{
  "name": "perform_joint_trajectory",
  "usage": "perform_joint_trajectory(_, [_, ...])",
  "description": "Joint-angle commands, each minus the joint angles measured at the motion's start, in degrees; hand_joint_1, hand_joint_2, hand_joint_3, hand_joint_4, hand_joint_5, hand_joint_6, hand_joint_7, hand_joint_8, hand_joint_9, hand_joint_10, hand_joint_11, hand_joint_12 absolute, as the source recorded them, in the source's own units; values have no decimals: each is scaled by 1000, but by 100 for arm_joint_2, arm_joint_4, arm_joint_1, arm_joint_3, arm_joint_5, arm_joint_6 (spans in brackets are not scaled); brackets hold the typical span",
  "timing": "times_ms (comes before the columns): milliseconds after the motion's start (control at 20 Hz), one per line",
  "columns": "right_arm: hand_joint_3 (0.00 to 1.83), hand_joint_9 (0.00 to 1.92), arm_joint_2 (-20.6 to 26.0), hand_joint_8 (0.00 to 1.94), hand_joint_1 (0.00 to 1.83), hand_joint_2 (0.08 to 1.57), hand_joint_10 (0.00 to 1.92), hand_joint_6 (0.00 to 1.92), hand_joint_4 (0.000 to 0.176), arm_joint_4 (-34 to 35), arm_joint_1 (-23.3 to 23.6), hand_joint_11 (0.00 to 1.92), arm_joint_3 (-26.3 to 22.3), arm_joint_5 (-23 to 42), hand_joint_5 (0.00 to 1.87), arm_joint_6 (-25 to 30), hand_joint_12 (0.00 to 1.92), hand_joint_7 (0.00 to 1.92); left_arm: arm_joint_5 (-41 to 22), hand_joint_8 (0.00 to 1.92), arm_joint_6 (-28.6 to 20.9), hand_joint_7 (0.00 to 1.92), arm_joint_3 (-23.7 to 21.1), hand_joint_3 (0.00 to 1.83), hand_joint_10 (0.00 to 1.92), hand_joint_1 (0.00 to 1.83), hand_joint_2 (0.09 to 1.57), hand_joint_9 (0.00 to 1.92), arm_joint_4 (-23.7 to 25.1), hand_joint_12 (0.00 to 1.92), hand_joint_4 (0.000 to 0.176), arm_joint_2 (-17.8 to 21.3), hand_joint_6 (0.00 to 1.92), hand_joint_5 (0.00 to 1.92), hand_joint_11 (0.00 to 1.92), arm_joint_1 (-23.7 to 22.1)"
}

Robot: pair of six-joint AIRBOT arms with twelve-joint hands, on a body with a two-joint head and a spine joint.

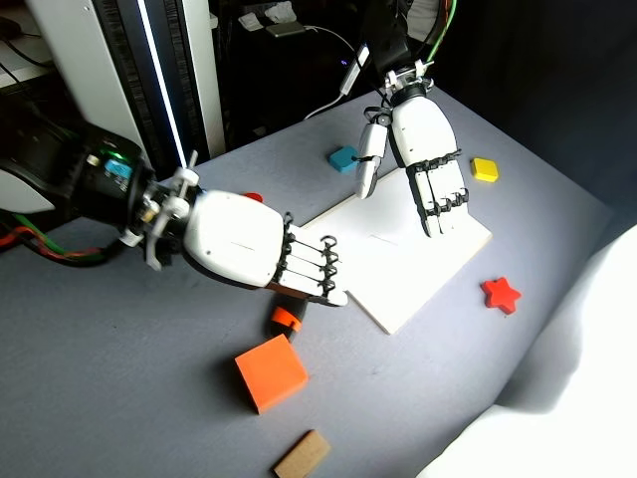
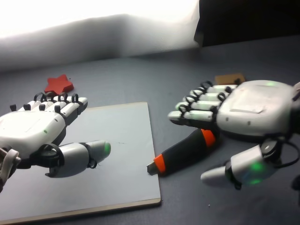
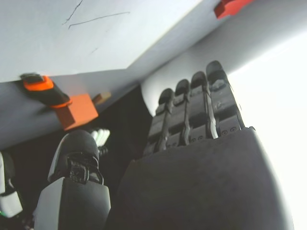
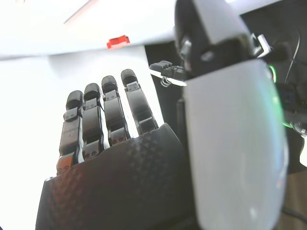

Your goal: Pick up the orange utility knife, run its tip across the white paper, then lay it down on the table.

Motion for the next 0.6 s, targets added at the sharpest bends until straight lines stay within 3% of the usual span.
perform_joint_trajectory(0, [168, 42, 110, 49, 6, 1110, 61, 43, 0, 16, 108, 0, -59, 143, 38, 77, 0, 85, -522, 27, -9, 238, 35, 2, 44, 0, 1254, 180, 274, 626, 0, 62, 39, 176, 0, -73])
perform_joint_trajectory(50, [63, 8, 292, 185, 0, 1177, 413, 296, 0, 16, 185, 0, -202, 39, 35, 78, 0, 136, -522, 20, 15, 338, 50, 1, 49, 8, 1261, 264, 274, 806, 0, 70, 33, 254, 0, -132])
perform_joint_trajectory(100, [32, 1, 431, 727, 62, 1194, 971, 850, 0, 16, 228, 0, -295, 39, 27, 79, 875, 201, -521, 33, 16, 483, 66, 0, 96, 74, 1257, 414, 274, 1077, 0, 73, 35, 365, 0, -171])
perform_joint_trajectory(150, [26, 3, 514, 1029, 54, 1200, 1355, 1140, 0, 17, 266, 0, -343, 38, 44, 80, 1551, 218, -515, 52, 17, 571, 78, 0, 139, 109, 1257, 511, 274, 1231, 0, 73, 43, 432, 0, -205])
perform_joint_trajectory(200, [27, 70, 659, 1367, 100, 1208, 1645, 1400, 0, 43, 335, 0, -422, 44, 69, 80, 1847, 265, -511, 105, 22, 664, 80, 0, 377, 140, 1262, 543, 274, 1384, 0, 72, 28, 539, 19, -282])
perform_joint_trajectory(250, [37, 267, 716, 1573, 125, 1231, 1816, 1543, 0, 88, 349, 27, -453, 58, 205, 80, 1906, 431, -504, 425, 22, 621, 71, 5, 831, 161, 1279, 485, 274, 1496, 0, 71, 43, 630, 116, -317])
perform_joint_trajectory(300, [53, 638, 843, 1695, 180, 1270, 1917, 1622, 0, 255, 373, 403, -527, 70, 526, 80, 1920, 744, -497, 1130, 27, 541, 4, 2, 1388, 239, 1300, 482, 273, 1694, 0, 72, 203, 752, 294, -419])
perform_joint_trajectory(350, [53, 638, 907, 1695, 180, 1270, 1917, 1622, 0, 399, 383, 403, -564, 76, 526, 80, 1920, 744, -497, 1130, 63, 541, -53, 2, 1388, 239, 1300, 482, 272, 1694, 0, 76, 203, 752, 294, -483])
perform_joint_trajectory(400, [72, 911, 976, 1700, 159, 1306, 1920, 1694, 0, 548, 382, 670, -603, 85, 720, 79, 1921, 964, -497, 1382, 99, 611, -107, 1, 1592, 295, 1313, 575, 272, 1869, 0, 76, 602, 742, 382, -549])
perform_joint_trajectory(450, [86, 1050, 1065, 1700, 153, 1325, 1921, 1694, 0, 683, 368, 828, -659, 87, 823, 76, 1921, 1079, -493, 1471, 189, 656, -164, 3, 1683, 299, 1330, 608, 272, 1911, 0, 73, 935, 695, 424, -620])
perform_joint_trajectory(550, [193, 1173, 1273, 1747, 174, 1340, 1921, 1708, 0, 984, 307, 928, -812, 109, 985, 27, 1921, 1179, -375, 1559, 353, 777, -278, 7, 1784, 279, 1366, 676, 273, 1921, 0, 75, 1325, 757, 508, -768])
